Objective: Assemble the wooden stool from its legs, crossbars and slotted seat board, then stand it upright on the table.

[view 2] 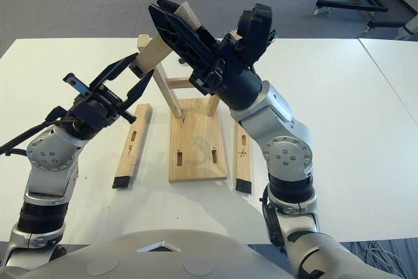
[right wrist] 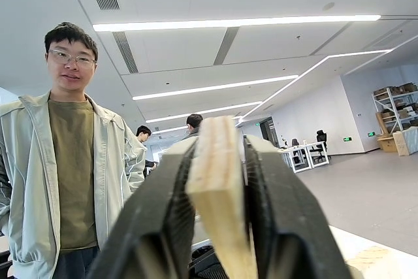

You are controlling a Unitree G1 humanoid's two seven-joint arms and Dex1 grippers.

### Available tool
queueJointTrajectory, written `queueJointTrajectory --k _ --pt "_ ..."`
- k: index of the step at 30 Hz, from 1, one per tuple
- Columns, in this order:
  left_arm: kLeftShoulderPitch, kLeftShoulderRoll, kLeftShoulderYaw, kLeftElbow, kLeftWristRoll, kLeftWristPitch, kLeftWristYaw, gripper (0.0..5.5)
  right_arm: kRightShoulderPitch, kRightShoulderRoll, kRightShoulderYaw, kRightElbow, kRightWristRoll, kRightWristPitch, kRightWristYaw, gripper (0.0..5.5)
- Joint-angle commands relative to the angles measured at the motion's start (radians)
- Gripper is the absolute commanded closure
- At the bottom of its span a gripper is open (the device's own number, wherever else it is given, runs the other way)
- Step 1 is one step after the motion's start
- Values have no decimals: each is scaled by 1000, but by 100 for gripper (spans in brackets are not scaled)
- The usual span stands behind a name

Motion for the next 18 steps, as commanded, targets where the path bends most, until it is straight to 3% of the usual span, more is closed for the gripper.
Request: queueJointTrajectory --k 1,7,8,18 --pt "-3 13 -3 16 -5 1 -11 422 -2 13 -12 0 0 6 7 496" --pt "-6 7 -1 13 -11 23 -12 422 9 39 -29 6 -17 -8 -1 510" --pt "-4 10 -5 10 -18 37 -19 386 9 42 -29 6 -21 -11 -1 510" --pt "13 35 31 19 -82 109 -36 242 30 29 -85 -22 -28 -7 -18 510"
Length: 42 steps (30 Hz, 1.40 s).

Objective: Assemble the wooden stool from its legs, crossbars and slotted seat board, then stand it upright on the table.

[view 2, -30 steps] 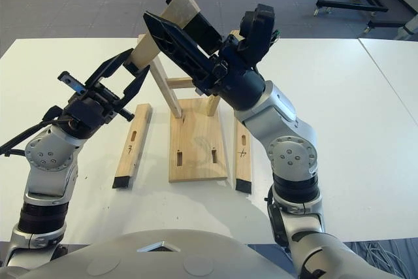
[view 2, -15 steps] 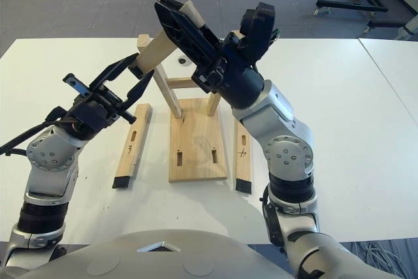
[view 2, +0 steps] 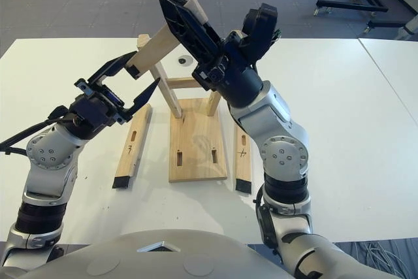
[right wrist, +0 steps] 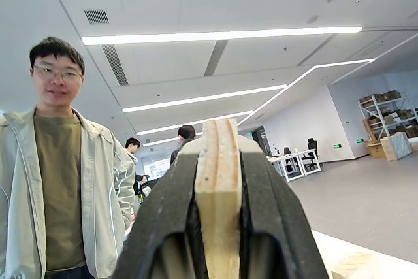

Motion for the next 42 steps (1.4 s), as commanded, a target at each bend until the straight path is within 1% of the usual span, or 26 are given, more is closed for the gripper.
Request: queueJointTrajectory --k 1,2,5,7,10,12,14,16,19,22,25,27,31,36,42 --pt "15 26 43 26 16 20 10 226 41 -53 -76 -52 36 10 -12 510" --pt "22 33 54 27 32 14 13 215 62 -76 -102 -67 57 20 -9 510" --pt "24 43 85 31 47 10 26 212 164 -177 -216 -121 140 45 -20 510" --pt "46 30 108 12 57 32 55 212 213 -245 -283 -137 187 60 -4 510" --pt "89 -9 99 -34 6 108 81 212 280 -318 -390 -146 289 64 -24 510" --pt "110 -39 108 -63 -21 177 113 212 367 -358 -427 -147 286 81 -37 510" --pt "119 -63 126 -88 -29 255 155 212 447 -370 -434 -142 229 86 -65 511" --pt "126 -82 139 -114 -12 312 199 212 508 -359 -414 -132 178 104 -156 511" --pt "130 -100 143 -145 21 378 251 212 585 -295 -339 -155 51 110 -314 511" --pt "128 -115 142 -165 48 422 286 212 587 -252 -314 -145 -50 98 -422 511" --pt "127 -124 136 -177 77 431 308 212 566 -243 -288 -137 -130 118 -486 511" --pt "127 -129 132 -181 93 426 318 212 558 -240 -251 -142 -184 125 -490 511" --pt "120 -148 115 -185 111 431 333 212 559 -221 -213 -142 -260 134 -503 511" --pt "117 -165 106 -203 104 465 338 212 607 -210 -168 -186 -371 132 -507 511" --pt "92 -166 109 -195 87 487 323 212 623 -135 -121 -180 -496 87 -505 511"
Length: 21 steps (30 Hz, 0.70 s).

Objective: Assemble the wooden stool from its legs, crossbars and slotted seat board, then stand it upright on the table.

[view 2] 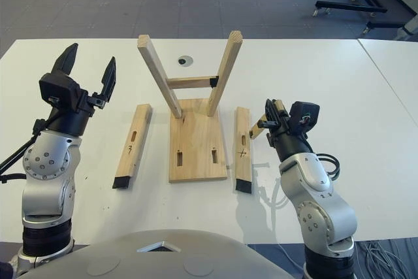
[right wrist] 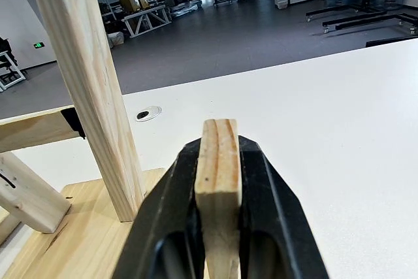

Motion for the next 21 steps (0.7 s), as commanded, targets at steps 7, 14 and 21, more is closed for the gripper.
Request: queueJointTrajectory --k 7,14,21 --pt "-37 4 -9 -5 -38 43 -31 212 26 88 72 -49 -139 -38 11 511" --pt "-70 14 -14 5 -57 71 -60 212 34 142 93 -34 -202 -54 20 511" --pt "-97 29 -5 23 -77 87 -89 212 64 213 121 -42 -275 -76 2 511"
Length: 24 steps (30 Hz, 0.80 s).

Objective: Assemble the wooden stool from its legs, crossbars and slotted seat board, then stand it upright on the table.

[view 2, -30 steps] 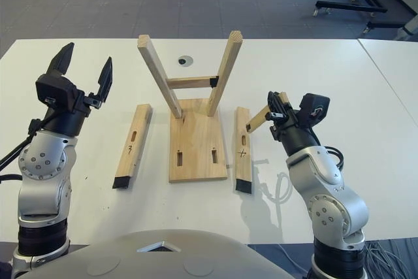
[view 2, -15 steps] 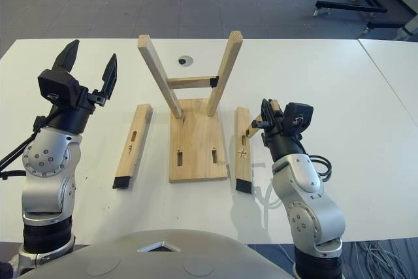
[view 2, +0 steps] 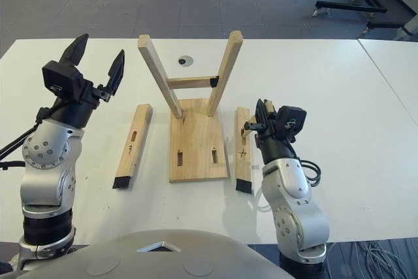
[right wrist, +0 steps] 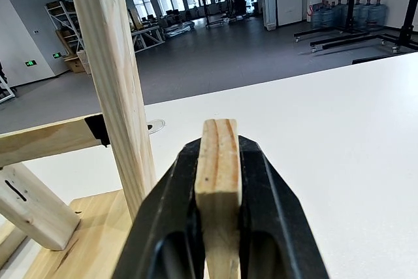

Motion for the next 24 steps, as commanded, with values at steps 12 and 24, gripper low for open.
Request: queueJointTrajectory --k 12,24 --pt "-72 59 7 51 -50 33 -77 212 73 124 50 15 -127 -39 -39 511" --pt "-74 60 6 55 -51 32 -84 212 99 114 76 34 -224 -32 -11 511"
